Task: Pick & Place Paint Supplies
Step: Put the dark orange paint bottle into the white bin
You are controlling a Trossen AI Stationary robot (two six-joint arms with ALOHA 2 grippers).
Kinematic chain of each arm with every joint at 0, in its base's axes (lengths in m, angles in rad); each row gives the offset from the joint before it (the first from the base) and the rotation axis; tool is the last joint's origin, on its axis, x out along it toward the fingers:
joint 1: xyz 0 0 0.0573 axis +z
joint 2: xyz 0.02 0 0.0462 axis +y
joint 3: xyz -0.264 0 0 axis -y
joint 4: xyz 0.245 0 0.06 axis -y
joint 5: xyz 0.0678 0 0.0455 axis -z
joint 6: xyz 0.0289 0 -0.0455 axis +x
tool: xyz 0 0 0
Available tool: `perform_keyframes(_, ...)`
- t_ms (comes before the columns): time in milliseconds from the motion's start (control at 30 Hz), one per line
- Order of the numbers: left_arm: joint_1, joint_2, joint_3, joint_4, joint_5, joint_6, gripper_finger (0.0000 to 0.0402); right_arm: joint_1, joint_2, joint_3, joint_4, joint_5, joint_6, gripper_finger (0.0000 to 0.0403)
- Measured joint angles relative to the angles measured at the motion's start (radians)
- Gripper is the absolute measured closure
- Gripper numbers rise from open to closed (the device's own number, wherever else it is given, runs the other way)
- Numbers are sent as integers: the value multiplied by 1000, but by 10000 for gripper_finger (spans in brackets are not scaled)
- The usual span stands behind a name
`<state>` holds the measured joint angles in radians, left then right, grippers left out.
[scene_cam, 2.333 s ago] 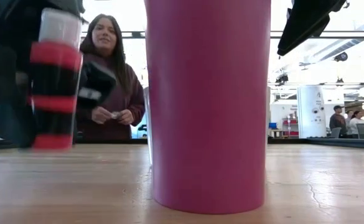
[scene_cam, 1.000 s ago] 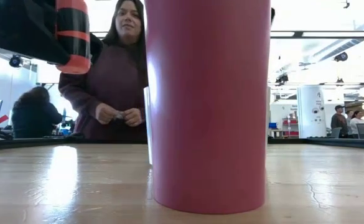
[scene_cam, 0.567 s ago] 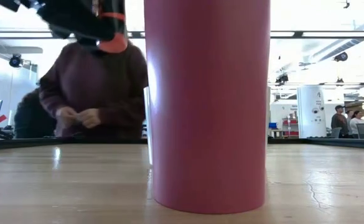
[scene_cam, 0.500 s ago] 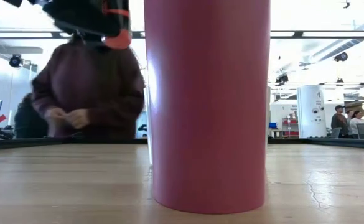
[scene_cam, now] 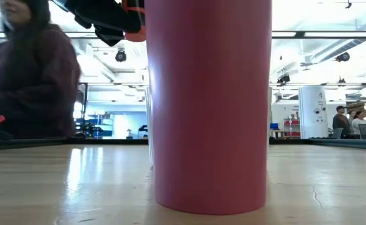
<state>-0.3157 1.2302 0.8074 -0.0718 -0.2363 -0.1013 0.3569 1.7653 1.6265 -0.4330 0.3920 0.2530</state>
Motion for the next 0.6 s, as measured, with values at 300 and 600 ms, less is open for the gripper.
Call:
perform_keyframes(300, 7, 39, 51, -21, 8, 51, 291, -30, 16, 4, 5, 2, 4, 179)
perform_keyframes(600, 17, 111, 130, -64, 7, 114, 291, -31, 21, 4, 3, 2, 1, 182)
